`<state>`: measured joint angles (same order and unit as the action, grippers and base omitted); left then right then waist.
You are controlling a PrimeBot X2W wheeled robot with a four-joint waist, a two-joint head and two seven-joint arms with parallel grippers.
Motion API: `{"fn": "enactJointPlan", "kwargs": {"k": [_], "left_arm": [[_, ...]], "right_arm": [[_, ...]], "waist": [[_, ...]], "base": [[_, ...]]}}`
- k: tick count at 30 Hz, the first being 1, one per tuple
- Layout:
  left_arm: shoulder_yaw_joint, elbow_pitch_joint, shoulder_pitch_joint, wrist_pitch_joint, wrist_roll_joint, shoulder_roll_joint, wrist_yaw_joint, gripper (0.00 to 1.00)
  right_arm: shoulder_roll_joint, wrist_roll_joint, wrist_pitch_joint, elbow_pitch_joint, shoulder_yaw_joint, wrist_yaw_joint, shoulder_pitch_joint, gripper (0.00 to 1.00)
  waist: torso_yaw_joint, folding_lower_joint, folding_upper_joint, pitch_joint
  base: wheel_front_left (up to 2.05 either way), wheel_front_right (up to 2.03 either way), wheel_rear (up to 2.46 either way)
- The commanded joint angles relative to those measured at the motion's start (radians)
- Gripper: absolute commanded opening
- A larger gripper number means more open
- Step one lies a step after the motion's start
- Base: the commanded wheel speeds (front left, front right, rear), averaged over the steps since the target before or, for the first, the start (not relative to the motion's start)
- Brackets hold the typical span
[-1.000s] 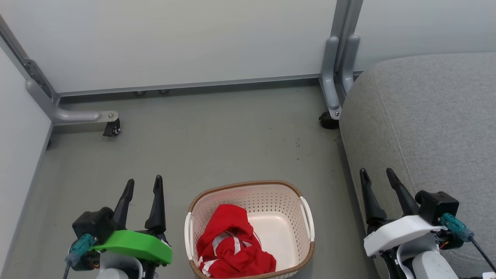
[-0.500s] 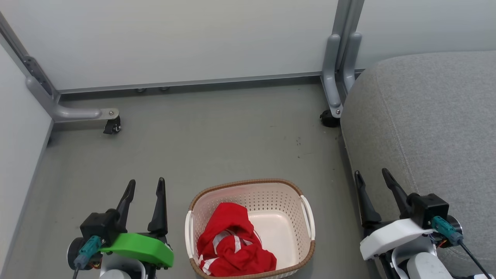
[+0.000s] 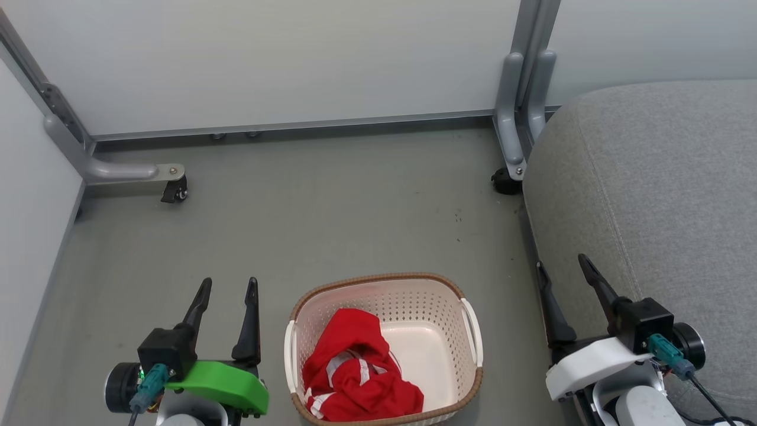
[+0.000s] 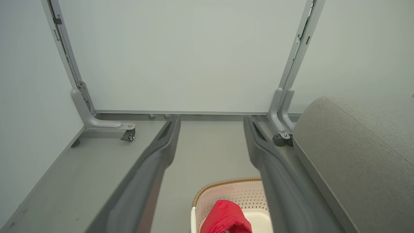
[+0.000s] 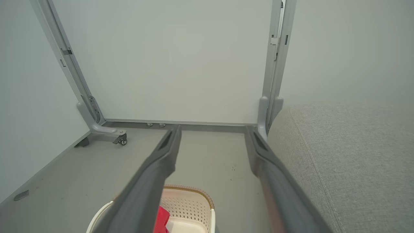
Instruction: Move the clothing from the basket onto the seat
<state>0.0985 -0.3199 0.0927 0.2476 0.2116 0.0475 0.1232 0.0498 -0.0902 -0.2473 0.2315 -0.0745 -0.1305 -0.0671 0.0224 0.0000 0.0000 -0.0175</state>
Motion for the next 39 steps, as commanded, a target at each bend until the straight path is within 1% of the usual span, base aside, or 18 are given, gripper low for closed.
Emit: {"fn": "enactJointPlan", "kwargs": {"k": [1, 8, 19, 23, 29, 33, 39], "left_arm": [[0.002, 0.001, 0.002, 0.009, -0.024, 0.005, -0.003, 1.00], [0.007, -0.005, 0.003, 0.021, -0.054, 0.006, -0.011, 1.00], [0.008, -0.006, 0.015, 0.019, -0.047, 0.005, -0.019, 1.00], [0.008, 0.000, 0.031, 0.019, -0.053, 0.005, -0.024, 1.00], [0.034, 0.002, 0.086, 0.018, -0.069, 0.005, -0.027, 1.00], [0.068, -0.011, 0.146, 0.017, -0.078, 0.005, -0.031, 1.00], [0.146, -0.069, 0.249, 0.017, -0.109, 0.005, -0.024, 1.00]], "right_arm": [[0.002, 0.020, -0.009, -0.004, -0.002, 0.000, 0.004, 1.00], [0.002, 0.049, -0.020, -0.004, -0.005, 0.000, 0.006, 1.00], [0.002, 0.029, -0.019, -0.010, 0.005, 0.000, 0.003, 1.00], [0.002, 0.030, -0.019, -0.015, 0.007, 0.000, -0.011, 1.00], [0.002, 0.041, -0.018, -0.041, 0.014, 0.000, -0.055, 1.00], [0.002, 0.045, -0.018, -0.067, 0.013, 0.000, -0.099, 1.00], [0.004, 0.041, -0.018, -0.102, -0.002, 0.000, -0.174, 1.00]], "waist": [[0.000, 0.0000, 0.0000, -0.002], [0.000, 0.0000, 0.0000, -0.007], [0.006, 0.0000, 0.0000, -0.018], [0.007, 0.0000, 0.0000, -0.037], [0.001, 0.0000, 0.0000, -0.129], [-0.011, 0.0000, 0.0000, -0.218], [-0.037, 0.0000, 0.0000, -0.357]], "base": [[0.00, 0.00, 0.00], [0.00, 0.00, 0.00], [0.00, 0.00, 0.00], [0.00, 0.00, 0.00], [0.00, 0.00, 0.00], [0.00, 0.00, 0.00], [0.00, 0.00, 0.00]]}}
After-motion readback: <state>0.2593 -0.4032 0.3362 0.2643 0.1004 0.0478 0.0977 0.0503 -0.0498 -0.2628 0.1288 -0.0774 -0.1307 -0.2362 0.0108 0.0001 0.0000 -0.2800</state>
